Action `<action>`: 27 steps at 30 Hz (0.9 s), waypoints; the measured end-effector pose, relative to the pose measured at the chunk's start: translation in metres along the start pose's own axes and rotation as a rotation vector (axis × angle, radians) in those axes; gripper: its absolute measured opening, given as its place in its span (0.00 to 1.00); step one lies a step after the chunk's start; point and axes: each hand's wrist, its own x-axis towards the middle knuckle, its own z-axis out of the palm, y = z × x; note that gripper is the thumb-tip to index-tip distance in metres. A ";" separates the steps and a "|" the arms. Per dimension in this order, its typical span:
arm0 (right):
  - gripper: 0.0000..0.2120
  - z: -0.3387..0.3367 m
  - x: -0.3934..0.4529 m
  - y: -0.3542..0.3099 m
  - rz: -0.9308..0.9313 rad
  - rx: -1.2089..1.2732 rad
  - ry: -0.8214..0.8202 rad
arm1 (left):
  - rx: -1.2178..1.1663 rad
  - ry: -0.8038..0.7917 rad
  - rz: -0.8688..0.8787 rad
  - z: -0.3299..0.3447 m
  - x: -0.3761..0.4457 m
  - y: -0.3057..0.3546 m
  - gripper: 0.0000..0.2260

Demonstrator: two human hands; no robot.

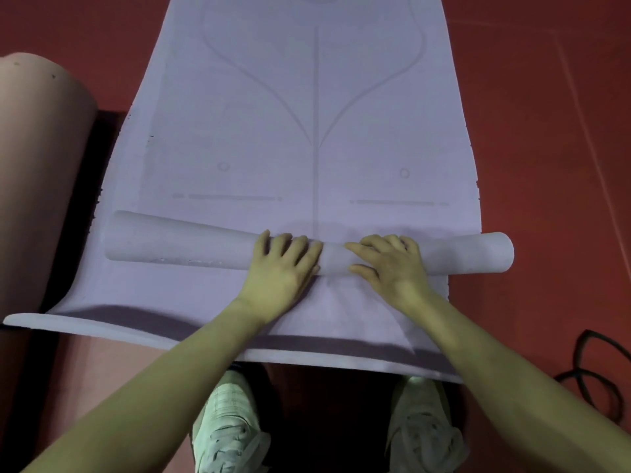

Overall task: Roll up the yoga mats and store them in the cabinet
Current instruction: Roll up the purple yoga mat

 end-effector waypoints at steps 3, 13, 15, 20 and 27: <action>0.19 -0.008 0.011 0.003 0.060 0.054 -0.097 | 0.042 0.012 -0.033 0.004 -0.002 0.002 0.18; 0.23 0.002 0.008 -0.006 0.068 -0.120 -0.039 | -0.108 -0.122 0.011 0.009 0.030 -0.021 0.24; 0.23 -0.007 0.020 0.000 0.057 -0.061 -0.112 | -0.075 -0.089 -0.014 0.006 0.036 -0.020 0.21; 0.23 -0.020 0.040 0.014 0.013 -0.044 -0.159 | 0.063 -0.057 -0.095 0.002 0.029 -0.009 0.18; 0.23 -0.008 0.033 0.000 0.107 -0.083 0.075 | 0.036 -0.199 -0.129 0.006 0.051 -0.019 0.20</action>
